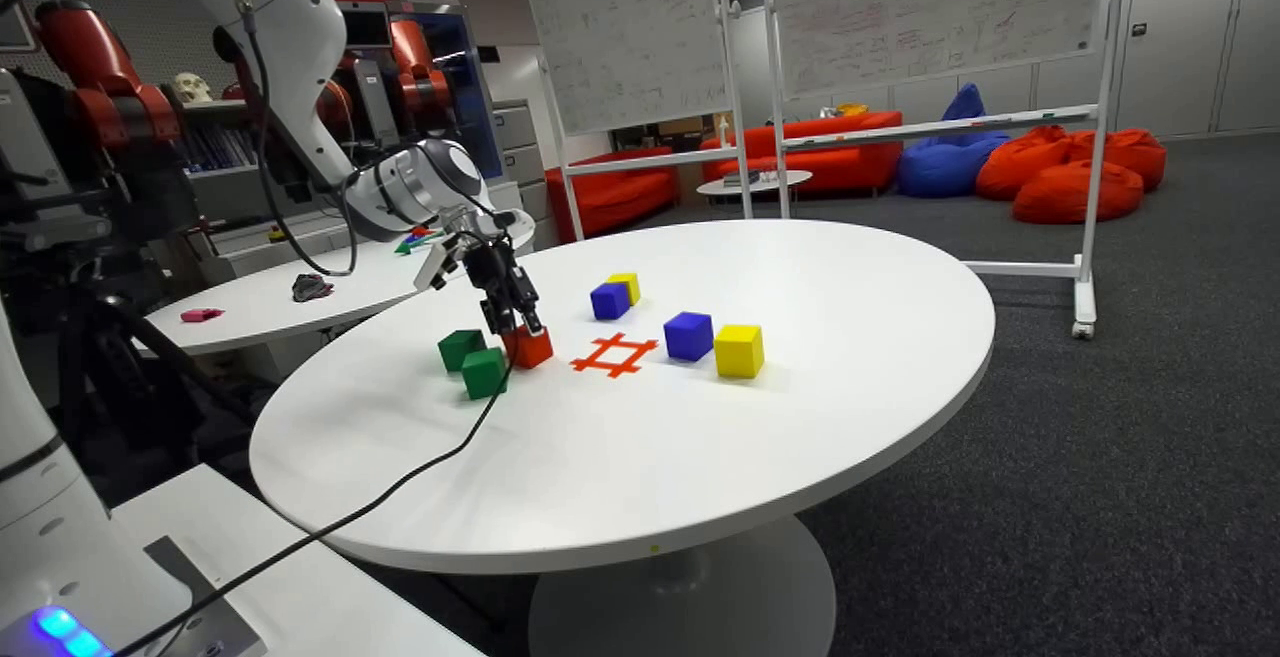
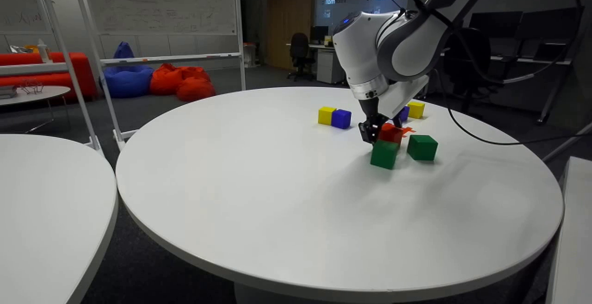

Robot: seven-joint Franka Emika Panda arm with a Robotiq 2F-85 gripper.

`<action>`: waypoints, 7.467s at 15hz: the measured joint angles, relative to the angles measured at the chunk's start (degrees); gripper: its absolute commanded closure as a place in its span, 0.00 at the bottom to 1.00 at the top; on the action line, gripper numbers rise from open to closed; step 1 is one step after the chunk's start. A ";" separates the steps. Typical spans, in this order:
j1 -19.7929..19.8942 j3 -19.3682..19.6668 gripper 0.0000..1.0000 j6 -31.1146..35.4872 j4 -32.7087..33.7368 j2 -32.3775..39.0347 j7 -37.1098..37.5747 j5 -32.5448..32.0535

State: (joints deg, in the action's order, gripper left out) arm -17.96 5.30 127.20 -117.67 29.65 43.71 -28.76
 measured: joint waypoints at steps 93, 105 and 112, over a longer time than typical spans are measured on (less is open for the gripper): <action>2.46 -1.06 0.00 0.66 -3.81 -5.21 -4.05 -3.41; 2.96 -1.93 0.00 3.16 -3.80 -4.69 -9.69 -3.37; 2.78 -1.93 0.00 3.16 -3.80 -4.66 -9.70 -3.40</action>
State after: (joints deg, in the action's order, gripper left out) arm -15.18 3.37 130.35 -121.47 24.99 34.01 -32.16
